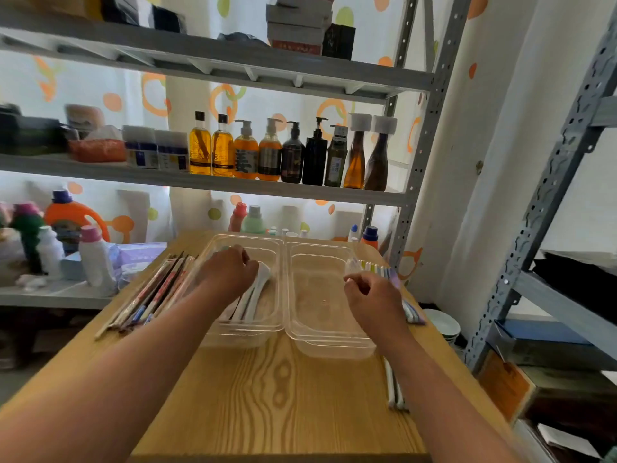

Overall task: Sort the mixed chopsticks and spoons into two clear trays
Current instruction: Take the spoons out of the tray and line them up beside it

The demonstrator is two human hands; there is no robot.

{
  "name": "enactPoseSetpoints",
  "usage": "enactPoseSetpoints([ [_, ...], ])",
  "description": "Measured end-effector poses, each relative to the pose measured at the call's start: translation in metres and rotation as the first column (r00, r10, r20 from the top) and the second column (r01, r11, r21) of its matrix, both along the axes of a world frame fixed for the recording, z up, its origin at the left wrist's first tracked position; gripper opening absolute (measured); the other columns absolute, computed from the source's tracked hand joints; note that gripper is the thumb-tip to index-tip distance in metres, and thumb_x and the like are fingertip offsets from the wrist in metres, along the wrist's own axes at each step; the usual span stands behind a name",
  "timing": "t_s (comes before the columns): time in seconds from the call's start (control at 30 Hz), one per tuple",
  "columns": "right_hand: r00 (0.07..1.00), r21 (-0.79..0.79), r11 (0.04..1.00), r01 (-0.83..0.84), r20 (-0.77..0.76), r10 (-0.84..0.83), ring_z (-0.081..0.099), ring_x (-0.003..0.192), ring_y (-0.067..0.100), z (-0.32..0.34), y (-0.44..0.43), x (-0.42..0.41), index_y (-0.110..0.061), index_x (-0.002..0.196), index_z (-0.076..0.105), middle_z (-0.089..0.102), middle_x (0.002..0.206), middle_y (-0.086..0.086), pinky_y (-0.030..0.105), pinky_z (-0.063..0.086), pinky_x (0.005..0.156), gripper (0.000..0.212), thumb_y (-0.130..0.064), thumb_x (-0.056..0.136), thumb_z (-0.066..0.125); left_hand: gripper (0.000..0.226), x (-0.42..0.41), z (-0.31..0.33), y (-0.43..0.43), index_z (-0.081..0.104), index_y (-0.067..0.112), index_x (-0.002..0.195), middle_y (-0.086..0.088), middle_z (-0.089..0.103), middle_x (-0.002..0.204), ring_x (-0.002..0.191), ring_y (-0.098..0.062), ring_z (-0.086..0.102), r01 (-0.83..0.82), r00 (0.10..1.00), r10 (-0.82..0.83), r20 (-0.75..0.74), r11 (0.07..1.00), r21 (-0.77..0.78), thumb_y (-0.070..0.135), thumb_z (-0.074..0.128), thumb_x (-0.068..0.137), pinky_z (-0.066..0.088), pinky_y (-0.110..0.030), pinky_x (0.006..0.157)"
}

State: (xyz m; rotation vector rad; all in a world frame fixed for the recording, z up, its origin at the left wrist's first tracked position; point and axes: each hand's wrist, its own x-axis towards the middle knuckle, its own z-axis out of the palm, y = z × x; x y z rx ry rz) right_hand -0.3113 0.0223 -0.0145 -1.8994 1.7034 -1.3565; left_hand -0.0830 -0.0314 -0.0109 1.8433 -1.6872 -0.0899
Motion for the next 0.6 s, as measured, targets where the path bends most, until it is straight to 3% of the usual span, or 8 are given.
enactPoseSetpoints([
  [0.07,0.998,0.011,0.998,-0.067,-0.014,0.068,0.054,0.073,0.004,0.005,-0.003,0.02,-0.01,0.106,0.067,0.063,0.087,-0.001,0.005,0.036,0.057,0.021,-0.018,0.093,0.052,0.028,0.014,-0.002,0.001,0.06,0.013,0.1,-0.004,0.065,0.091,0.086,-0.022,0.061,-0.013,1.0,0.011,0.018,0.998,0.065,0.038,0.052,0.091,0.049,-0.032,0.075],
  [0.17,0.986,0.039,0.986,-0.161,-0.034,0.163,0.058,0.082,0.012,0.009,-0.007,0.047,-0.009,0.103,0.068,0.068,0.095,0.005,0.018,0.046,0.073,0.021,-0.016,0.092,0.052,0.041,0.027,-0.006,0.002,0.06,0.013,0.1,-0.004,0.067,0.092,0.086,-0.022,0.061,-0.023,0.991,-0.003,0.137,0.983,0.184,0.051,0.049,0.091,0.052,-0.036,0.082],
  [0.27,0.977,0.046,0.977,-0.208,-0.035,0.21,0.061,0.089,0.015,0.011,-0.01,0.067,-0.011,0.106,0.068,0.069,0.1,0.005,0.029,0.051,0.085,0.022,-0.017,0.091,0.054,0.028,0.025,-0.008,0.005,0.062,0.015,0.098,0.0,0.061,0.086,0.085,-0.018,0.058,0.007,0.975,-0.07,0.21,0.957,0.29,0.04,0.054,0.089,0.048,-0.029,0.077],
  [0.4,0.97,0.032,0.972,-0.235,-0.059,0.236,0.061,0.089,0.013,0.007,-0.014,0.081,-0.01,0.106,0.069,0.069,0.101,0.006,0.022,0.048,0.08,0.022,-0.017,0.091,0.054,0.029,0.009,-0.013,0.0,0.064,0.016,0.099,-0.001,0.066,0.094,0.091,-0.018,0.063,0.042,0.957,-0.132,0.257,0.944,0.328,0.04,0.063,0.084,0.052,-0.033,0.084],
  [0.5,0.964,0.034,0.967,-0.253,-0.075,0.255,0.056,0.086,0.008,0.003,-0.014,0.082,-0.011,0.11,0.067,0.068,0.104,0.005,0.006,0.041,0.068,0.024,-0.017,0.092,0.053,0.039,-0.002,-0.017,-0.004,0.06,0.016,0.109,0.001,0.063,0.098,0.095,-0.017,0.062,-0.032,0.902,-0.149,0.404,0.913,0.407,0.046,0.061,0.084,0.052,-0.033,0.085],
  [0.6,0.965,0.036,0.968,-0.248,-0.077,0.25,0.055,0.083,0.007,0.0,-0.013,0.077,-0.012,0.108,0.068,0.068,0.102,0.004,0.003,0.038,0.064,0.023,-0.018,0.093,0.052,0.043,-0.011,-0.022,-0.007,0.056,0.016,0.116,-0.001,0.062,0.113,0.102,-0.018,0.06,-0.071,0.859,-0.166,0.484,0.898,0.435,0.046,0.058,0.086,0.049,-0.03,0.084],
])
